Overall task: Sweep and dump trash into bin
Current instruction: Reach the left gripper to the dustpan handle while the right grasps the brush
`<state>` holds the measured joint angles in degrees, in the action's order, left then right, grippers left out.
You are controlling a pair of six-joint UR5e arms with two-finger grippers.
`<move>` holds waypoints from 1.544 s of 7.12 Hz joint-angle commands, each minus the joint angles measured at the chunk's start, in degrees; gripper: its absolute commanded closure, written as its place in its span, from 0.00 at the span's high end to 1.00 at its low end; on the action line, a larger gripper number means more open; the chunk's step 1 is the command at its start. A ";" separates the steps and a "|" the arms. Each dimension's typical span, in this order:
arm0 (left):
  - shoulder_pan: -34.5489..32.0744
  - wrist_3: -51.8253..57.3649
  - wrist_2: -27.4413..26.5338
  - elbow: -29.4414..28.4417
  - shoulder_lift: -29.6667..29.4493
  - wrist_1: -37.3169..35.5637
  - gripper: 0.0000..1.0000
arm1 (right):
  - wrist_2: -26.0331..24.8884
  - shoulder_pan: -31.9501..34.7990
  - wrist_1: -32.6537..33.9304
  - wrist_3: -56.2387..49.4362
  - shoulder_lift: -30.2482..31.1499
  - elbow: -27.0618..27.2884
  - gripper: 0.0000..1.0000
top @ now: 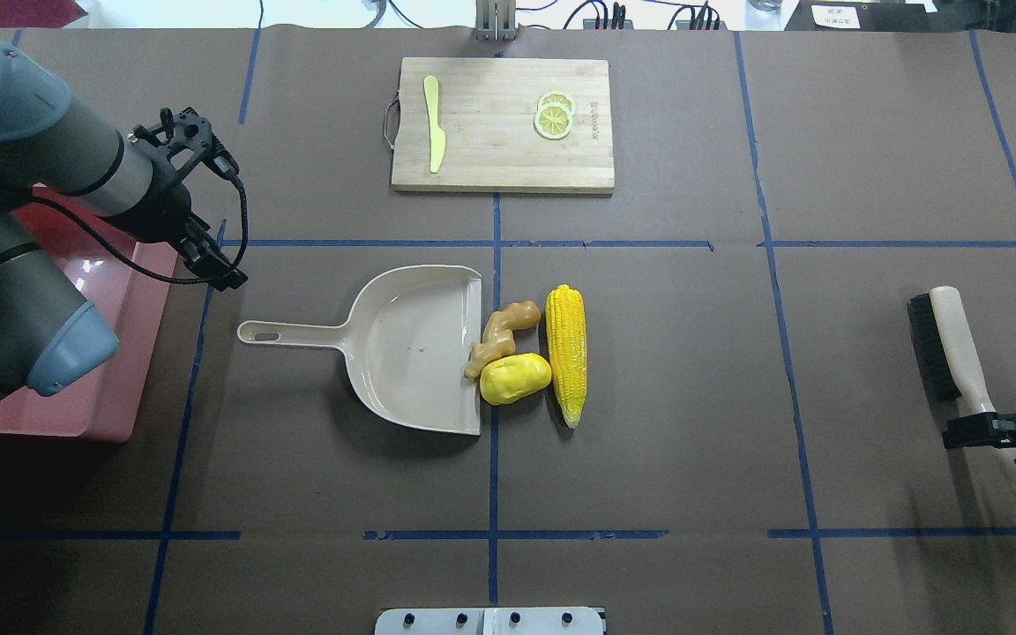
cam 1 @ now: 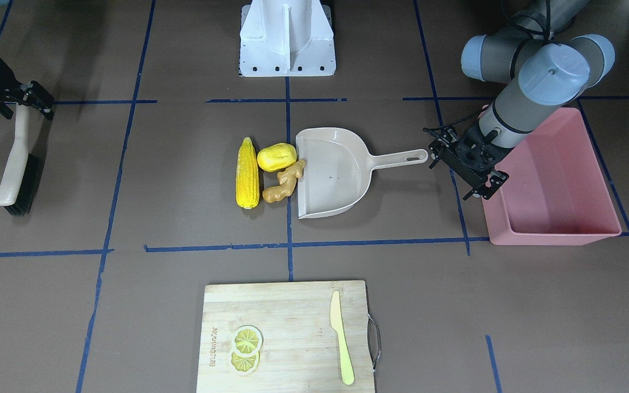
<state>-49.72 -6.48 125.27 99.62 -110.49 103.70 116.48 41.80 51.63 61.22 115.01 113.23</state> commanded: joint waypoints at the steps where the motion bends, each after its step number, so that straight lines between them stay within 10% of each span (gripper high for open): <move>1: 0.59 -0.73 -0.02 -0.04 -0.34 0.01 1.00 | -0.38 -0.49 -1.01 0.48 0.39 -1.35 0.96; 3: 0.68 -0.64 -0.11 0.05 -0.52 0.10 1.00 | 0.06 -0.49 -1.01 0.48 0.48 -1.79 0.27; 5: 1.73 1.28 -0.20 0.31 -0.61 0.36 1.00 | 0.41 -0.23 -1.18 0.30 0.57 -1.44 0.04; 11: 7.08 24.67 -1.33 0.84 -4.02 -5.50 0.99 | 1.03 -6.63 -0.31 0.48 -8.02 6.04 0.00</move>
<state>-43.92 16.26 124.76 100.38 -113.30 100.46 117.57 36.36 51.26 61.69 109.51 119.08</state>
